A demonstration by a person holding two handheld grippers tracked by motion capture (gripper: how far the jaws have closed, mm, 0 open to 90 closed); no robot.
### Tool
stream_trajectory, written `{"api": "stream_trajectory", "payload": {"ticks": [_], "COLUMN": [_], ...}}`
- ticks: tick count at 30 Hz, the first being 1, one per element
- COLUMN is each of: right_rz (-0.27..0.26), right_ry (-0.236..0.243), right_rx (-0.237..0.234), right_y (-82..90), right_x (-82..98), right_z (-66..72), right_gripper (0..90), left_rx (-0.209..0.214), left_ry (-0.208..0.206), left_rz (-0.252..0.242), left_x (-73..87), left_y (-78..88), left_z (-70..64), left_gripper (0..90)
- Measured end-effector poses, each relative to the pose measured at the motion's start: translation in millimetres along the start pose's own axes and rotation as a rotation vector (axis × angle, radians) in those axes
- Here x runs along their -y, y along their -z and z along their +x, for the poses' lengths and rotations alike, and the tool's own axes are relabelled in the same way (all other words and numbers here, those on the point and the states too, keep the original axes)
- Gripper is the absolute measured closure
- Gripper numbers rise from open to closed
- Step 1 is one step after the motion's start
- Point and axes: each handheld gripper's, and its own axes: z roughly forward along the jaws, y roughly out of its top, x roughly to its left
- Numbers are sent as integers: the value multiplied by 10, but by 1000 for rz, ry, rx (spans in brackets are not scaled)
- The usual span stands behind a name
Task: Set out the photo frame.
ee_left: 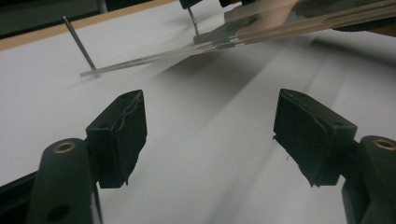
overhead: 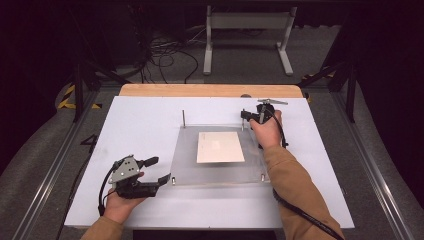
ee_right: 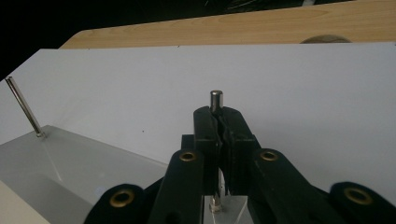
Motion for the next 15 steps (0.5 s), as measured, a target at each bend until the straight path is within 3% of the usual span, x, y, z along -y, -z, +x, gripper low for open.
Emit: {"api": "stream_trajectory", "payload": {"ticks": [6,12,15], "right_rz": [7,6,8], "right_ry": [-2,-2,-2], "right_rx": [1,4,5], "right_y": [3,10,15], "right_x": [-7,0,1], "right_z": [6,13,16], "right_gripper": [860,859,858], "left_rx": [0,11,20], "left_ry": [-63,-127,-134], "left_rz": [-62,-52,-45], "left_x": [-139,-236,-244], "left_y": [-60,-212,-327], "left_z": [-80,-176,-184], "left_gripper": [202,179,174]}}
